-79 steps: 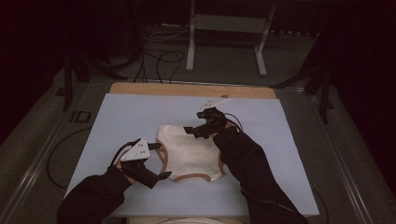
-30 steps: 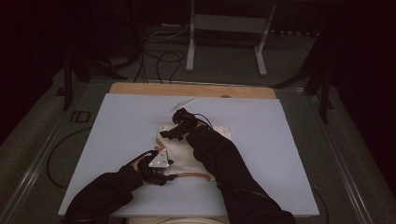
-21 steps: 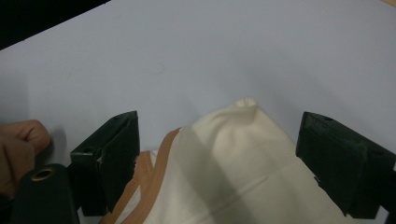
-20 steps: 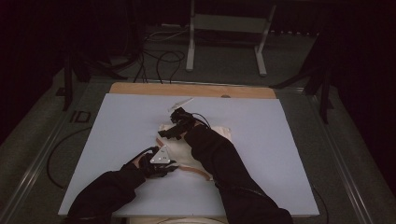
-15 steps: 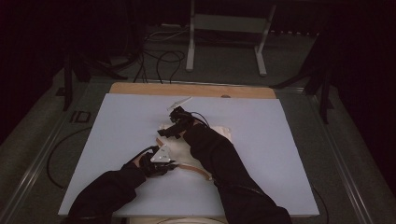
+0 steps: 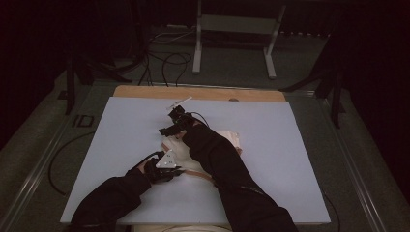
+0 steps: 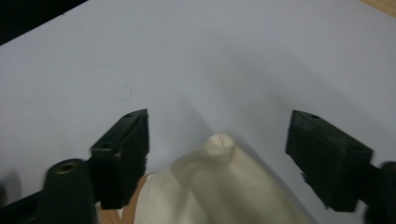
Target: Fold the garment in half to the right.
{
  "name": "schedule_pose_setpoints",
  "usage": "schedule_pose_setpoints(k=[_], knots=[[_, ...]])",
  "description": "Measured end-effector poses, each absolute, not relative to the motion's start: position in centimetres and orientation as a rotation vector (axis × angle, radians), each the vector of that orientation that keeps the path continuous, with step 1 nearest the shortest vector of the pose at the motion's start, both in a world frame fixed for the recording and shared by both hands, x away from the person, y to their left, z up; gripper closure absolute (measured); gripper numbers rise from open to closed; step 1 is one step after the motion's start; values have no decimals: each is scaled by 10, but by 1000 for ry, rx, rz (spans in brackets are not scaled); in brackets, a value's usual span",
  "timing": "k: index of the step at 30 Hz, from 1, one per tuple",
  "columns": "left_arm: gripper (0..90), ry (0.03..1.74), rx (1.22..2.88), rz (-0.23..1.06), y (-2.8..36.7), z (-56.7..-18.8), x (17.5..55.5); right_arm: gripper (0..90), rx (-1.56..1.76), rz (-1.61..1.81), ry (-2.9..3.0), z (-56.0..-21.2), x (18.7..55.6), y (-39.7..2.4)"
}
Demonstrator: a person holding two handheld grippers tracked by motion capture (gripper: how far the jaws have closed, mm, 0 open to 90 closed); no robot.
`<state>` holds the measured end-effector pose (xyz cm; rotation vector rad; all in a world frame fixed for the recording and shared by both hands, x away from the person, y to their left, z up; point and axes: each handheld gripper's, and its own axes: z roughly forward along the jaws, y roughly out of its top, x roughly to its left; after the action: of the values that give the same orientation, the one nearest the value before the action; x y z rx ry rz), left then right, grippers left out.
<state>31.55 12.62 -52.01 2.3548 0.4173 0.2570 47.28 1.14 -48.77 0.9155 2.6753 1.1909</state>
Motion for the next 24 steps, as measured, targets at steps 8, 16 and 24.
schedule_pose_setpoints(k=[8,16,24], knots=[[852,417,2355,255,126,-520,316,402,944,1101,2681,-498,473,21],[852,412,2359,257,126,-520,316,504,923,1027,2717,-508,473,29],[855,420,2350,238,128,-520,317,649,821,956,2715,-515,468,34]])
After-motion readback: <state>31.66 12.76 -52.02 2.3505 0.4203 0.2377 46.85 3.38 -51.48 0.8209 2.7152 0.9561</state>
